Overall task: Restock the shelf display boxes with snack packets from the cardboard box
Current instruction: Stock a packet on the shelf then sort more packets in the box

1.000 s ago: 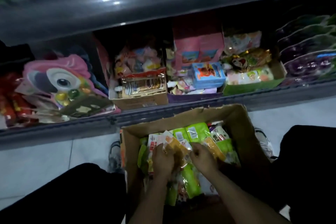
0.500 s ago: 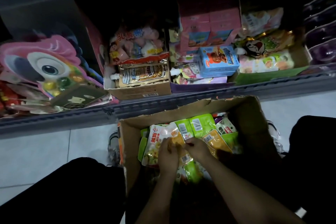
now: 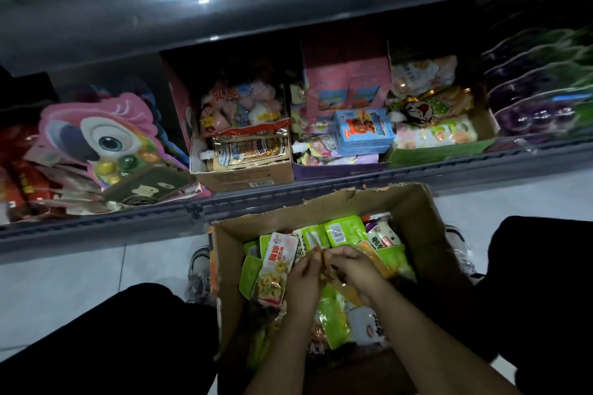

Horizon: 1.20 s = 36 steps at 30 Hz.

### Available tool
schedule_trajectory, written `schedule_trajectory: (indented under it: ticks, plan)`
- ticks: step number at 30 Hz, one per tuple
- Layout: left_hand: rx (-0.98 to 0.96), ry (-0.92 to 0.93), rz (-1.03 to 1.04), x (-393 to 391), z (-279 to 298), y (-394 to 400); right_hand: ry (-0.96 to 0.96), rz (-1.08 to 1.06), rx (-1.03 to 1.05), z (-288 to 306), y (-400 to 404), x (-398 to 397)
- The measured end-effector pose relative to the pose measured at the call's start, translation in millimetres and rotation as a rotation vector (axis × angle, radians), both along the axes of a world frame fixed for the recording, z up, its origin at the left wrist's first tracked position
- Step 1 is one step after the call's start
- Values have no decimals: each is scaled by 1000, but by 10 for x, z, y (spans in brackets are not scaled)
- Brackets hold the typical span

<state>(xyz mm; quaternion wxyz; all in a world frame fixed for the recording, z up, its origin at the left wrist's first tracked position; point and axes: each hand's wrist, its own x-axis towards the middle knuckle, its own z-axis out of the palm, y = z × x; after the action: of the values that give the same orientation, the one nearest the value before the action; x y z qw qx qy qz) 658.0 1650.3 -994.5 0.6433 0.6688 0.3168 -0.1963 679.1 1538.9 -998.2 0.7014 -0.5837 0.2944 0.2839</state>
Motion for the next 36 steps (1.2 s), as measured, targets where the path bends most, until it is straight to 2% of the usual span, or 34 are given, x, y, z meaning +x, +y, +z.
schedule_trajectory:
  ticks: [3, 9, 13, 15, 19, 29, 36]
  plan:
    - [-114, -17, 43, 18, 207, -41, -112, 56, -33, 236, -138, -25]
    - [-257, -71, -117, 78, 753, -99, -364, 103, -170, 780, -388, -43]
    - [-419, -142, -180, 135, 1183, -132, -548, 129, -378, 1157, -507, 4]
    - [-446, -191, -218, 175, 1429, -136, -618, 144, -417, 1360, -584, 33]
    - [-431, -286, -289, 299, 1941, -171, -705, 131, -325, 2029, -713, 51]
    - [-245, -552, -509, 744, 3506, -344, -1034, 178, -413, 3447, -1122, 356]
    - [-169, -607, -491, 1217, 4274, -637, -1214, 77, -409, 3847, -1384, 634]
